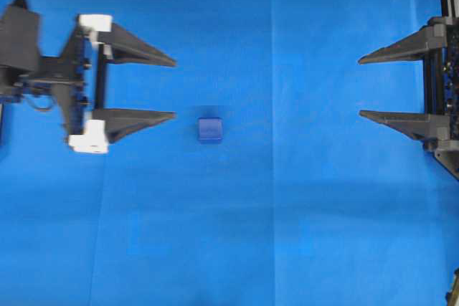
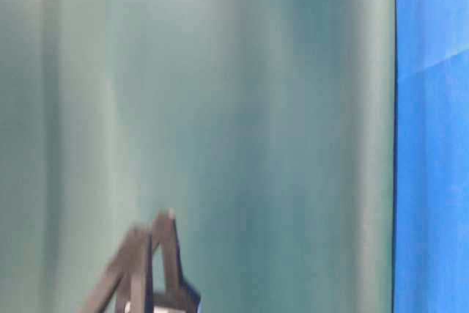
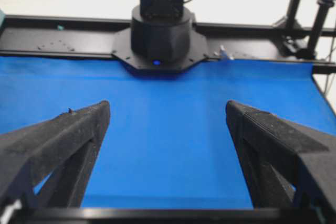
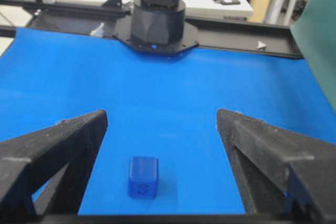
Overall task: Handover the blue block to the right arm after grasping it with the left arm, then place it in the designated position.
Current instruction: 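Move the open left gripper over the blue cube and lower it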
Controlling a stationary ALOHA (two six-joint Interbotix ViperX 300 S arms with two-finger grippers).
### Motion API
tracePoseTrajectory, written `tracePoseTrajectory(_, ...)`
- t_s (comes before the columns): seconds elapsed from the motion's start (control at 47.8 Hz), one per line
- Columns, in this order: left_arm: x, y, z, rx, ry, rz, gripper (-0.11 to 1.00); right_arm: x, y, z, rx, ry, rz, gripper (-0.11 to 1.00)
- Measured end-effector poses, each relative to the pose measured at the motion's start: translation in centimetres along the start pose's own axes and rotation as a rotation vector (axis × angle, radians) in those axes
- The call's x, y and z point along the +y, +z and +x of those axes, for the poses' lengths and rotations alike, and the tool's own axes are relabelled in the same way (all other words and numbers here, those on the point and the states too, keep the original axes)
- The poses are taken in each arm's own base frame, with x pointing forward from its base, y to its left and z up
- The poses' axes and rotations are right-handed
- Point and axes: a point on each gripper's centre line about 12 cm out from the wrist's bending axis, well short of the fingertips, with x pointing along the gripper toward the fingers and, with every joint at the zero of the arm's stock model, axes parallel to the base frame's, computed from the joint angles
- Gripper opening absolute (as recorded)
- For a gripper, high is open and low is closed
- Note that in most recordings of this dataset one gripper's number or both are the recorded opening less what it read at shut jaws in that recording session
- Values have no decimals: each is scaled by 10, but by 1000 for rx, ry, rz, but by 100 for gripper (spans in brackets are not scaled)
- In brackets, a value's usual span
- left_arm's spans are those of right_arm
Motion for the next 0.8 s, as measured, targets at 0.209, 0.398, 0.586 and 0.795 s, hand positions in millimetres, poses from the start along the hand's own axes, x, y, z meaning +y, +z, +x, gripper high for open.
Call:
tracePoseTrajectory(0.209,1,4,32,26,3,9,93,0,1,0,-3,0,0,98)
tracePoseTrajectory(0.398,5,-1,40,89,14,10,93,0,1,0,-5,1,2,98)
tracePoseTrajectory(0.586,5,-5,41,142,18,-7,93,0,1,0,-3,0,1,98)
tracePoseTrajectory(0.795,5,-7,47,286,28,-42,93,0,0,1,3,0,0,98)
